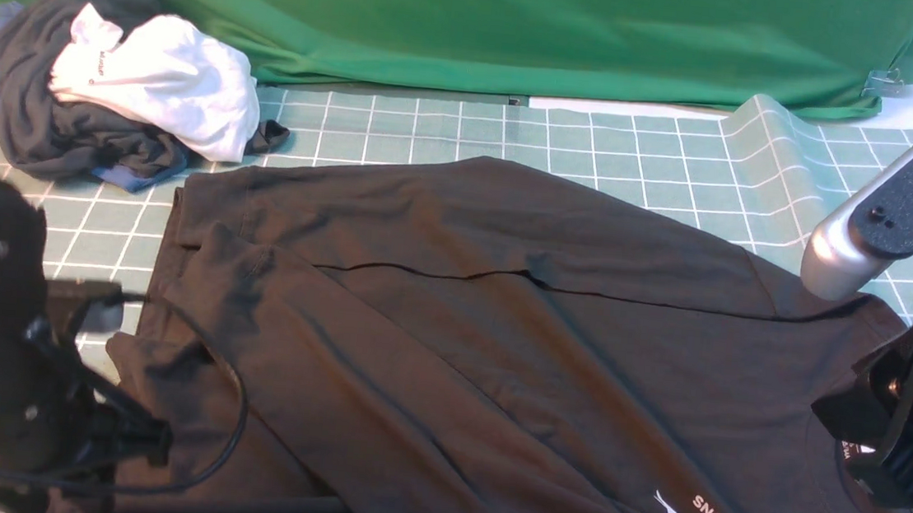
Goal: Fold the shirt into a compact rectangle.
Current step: 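Grab the top left corner of the dark shirt with the left gripper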
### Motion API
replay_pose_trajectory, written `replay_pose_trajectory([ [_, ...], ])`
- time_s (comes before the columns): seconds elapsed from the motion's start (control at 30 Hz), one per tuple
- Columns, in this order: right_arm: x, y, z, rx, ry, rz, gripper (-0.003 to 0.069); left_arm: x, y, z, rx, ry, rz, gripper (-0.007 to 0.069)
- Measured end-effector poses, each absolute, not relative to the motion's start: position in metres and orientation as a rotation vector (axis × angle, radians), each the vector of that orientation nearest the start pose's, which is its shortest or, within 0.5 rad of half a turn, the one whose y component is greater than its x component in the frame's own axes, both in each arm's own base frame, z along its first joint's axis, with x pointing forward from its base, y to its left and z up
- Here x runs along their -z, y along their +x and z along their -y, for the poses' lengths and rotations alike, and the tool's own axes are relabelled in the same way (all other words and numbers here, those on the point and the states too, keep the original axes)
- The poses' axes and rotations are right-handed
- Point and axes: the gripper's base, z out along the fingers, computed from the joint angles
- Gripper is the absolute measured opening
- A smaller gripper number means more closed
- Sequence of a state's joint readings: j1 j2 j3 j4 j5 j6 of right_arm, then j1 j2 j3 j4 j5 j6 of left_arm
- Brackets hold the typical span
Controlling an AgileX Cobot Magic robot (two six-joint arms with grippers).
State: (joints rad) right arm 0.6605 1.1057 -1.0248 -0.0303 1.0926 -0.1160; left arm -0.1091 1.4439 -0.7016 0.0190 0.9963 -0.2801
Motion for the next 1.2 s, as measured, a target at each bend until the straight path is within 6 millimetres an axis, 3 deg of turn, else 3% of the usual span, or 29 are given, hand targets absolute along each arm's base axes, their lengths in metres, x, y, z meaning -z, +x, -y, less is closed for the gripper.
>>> replay_pose_trajectory([
  [0.07, -0.336, 0.161, -0.122, -0.141, -1.019, -2.444, 0.0279, -0.175, 0.202, 0.019, -0.073, -0.298, -3.191, 0.0483],
  [0.23, -0.337, 0.162, -0.123, -0.141, -1.035, -2.413, 0.0279, -0.164, 0.202, 0.015, -0.111, -0.349, -3.101, 0.0622],
  [0.4, -0.338, 0.163, -0.123, -0.141, -1.037, -2.41, 0.0279, -0.161, 0.208, 0.015, -0.098, -0.359, -3.022, 0.0632],
  [0.57, -0.338, 0.163, -0.123, -0.141, -1.039, -2.407, 0.0279, -0.155, 0.214, 0.015, -0.104, -0.383, -3.0, 0.0596],
  [0.73, -0.338, 0.163, -0.123, -0.14, -1.041, -2.406, 0.0279, -0.153, 0.215, 0.017, -0.076, -0.396, -3.007, 0.0413],
  [0.77, -0.338, 0.163, -0.123, -0.139, -1.045, -2.404, 0.0279, -0.153, 0.215, 0.018, -0.052, -0.383, -3.011, 0.0249],
  [0.8, -0.338, 0.163, -0.123, -0.139, -1.045, -2.404, 0.0279, -0.153, 0.215, 0.019, -0.05, -0.383, -3.012, 0.0249],
  [0.87, -0.338, 0.163, -0.123, -0.137, -1.053, -2.401, 0.0279, -0.153, 0.214, 0.019, -0.054, -0.354, -3.029, 0.0091],
  [1.0, -0.337, 0.162, -0.123, -0.133, -1.064, -2.401, 0.0279, -0.163, 0.2, 0.016, -0.096, -0.332, -3.103, 0.0016],
  [1.2, -0.337, 0.162, -0.123, -0.131, -1.068, -2.4, 0.0279, -0.188, 0.179, 0.015, -0.095, -0.365, -3.126, 0.0011],
])
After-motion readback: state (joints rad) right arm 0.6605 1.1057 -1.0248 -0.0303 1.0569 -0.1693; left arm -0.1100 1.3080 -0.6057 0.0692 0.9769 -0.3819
